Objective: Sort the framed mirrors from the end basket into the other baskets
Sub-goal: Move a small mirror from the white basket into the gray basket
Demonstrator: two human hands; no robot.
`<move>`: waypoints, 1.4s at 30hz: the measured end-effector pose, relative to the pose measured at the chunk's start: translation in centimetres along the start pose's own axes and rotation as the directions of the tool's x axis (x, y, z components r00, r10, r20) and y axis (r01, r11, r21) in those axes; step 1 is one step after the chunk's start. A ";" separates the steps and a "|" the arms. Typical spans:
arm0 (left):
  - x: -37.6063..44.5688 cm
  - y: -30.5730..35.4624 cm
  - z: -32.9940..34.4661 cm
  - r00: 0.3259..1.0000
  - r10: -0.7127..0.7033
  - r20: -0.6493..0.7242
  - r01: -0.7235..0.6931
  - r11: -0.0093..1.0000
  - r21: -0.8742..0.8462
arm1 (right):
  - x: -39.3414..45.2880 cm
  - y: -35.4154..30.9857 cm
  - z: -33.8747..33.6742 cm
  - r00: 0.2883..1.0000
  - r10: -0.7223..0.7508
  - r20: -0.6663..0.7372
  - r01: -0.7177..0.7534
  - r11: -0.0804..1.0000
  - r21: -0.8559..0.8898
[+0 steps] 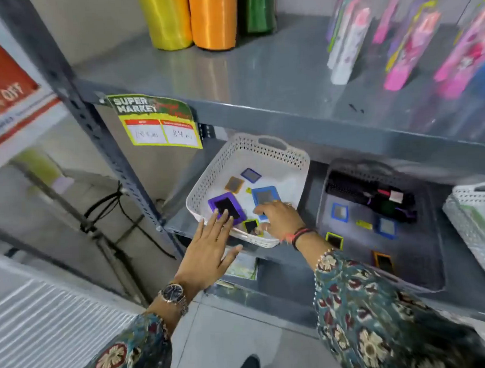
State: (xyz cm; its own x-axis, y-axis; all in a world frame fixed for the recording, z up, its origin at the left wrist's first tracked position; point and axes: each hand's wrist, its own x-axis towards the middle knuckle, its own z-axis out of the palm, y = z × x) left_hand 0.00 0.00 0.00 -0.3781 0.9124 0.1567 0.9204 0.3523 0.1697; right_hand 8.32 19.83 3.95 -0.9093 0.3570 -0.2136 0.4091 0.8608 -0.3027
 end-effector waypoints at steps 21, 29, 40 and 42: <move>0.4 -0.9 1.5 0.991 -0.042 -0.131 -0.002 0.947 -0.322 | 3.7 0.1 1.7 0.993 0.084 0.086 -0.093 0.990 0.105; 0.6 0.3 0.7 0.987 -0.119 -0.106 0.076 0.939 -0.336 | 1.5 2.2 -2.8 0.983 0.161 0.087 -0.177 0.725 0.666; 0.9 1.6 1.0 0.988 -0.115 -0.104 0.067 0.920 -0.387 | -6.0 12.5 -7.8 0.923 0.380 0.057 -0.278 0.560 0.781; 0.9 2.1 1.0 0.989 -0.110 -0.100 0.064 0.921 -0.384 | -7.2 14.7 -6.7 0.901 0.427 0.076 -0.345 0.598 0.723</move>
State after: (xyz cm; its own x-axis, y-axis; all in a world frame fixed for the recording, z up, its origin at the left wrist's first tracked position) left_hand 1.67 1.70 -0.48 -0.4852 0.8427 0.2335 0.7853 0.3024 0.5403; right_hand 20.42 32.29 7.23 -0.6386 0.6618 -0.3928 0.6136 0.1297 -0.7789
